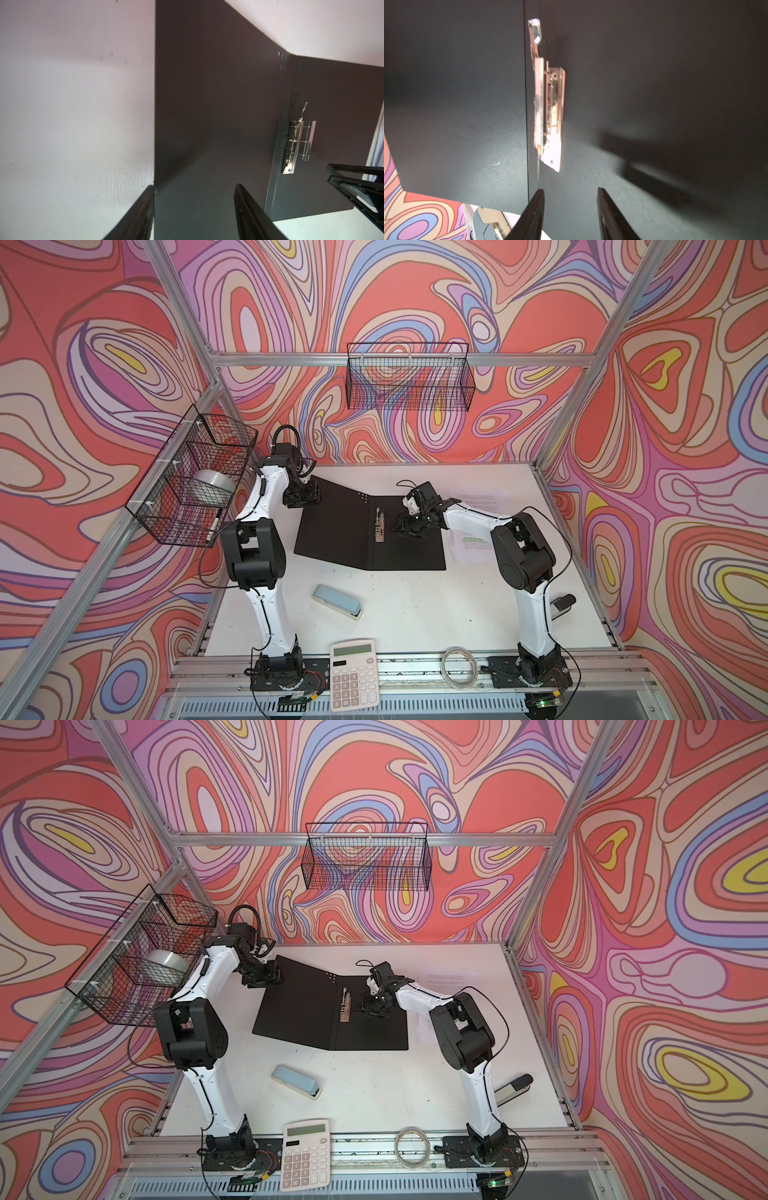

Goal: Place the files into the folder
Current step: 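Lower the folder cover flat with the left gripper while the right gripper releases the clip, then move both grippers toward the paper stack beside the folder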

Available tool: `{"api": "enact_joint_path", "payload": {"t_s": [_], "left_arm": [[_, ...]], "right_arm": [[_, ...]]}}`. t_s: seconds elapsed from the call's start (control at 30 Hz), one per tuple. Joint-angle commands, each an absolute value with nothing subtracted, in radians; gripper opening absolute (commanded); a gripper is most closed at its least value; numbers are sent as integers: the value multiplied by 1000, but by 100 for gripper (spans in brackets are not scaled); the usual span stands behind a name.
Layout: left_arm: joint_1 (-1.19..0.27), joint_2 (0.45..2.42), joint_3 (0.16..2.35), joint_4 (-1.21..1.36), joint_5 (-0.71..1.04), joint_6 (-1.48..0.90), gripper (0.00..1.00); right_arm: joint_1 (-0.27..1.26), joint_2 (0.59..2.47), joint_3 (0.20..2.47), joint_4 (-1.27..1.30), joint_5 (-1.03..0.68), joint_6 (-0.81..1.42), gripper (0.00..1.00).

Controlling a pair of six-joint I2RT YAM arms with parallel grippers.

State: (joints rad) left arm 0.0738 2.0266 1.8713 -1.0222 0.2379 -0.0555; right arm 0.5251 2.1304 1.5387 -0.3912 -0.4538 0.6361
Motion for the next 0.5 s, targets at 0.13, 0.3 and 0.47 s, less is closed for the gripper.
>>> {"api": "enact_joint_path", "payload": {"t_s": [0.13,0.3,0.47], "left_arm": [[81,1976,1865,-1067,207,-46,72],[81,1937,1864,-1083,214,-43,82],[81,1872,1862,-1088,311,-27,85]], "right_arm": [[522,2200,1638,-423,-474,603,45],[520,2255,1711,-441,-497,600,45],[517,2319,1791,-460,-554,598,46]]}}
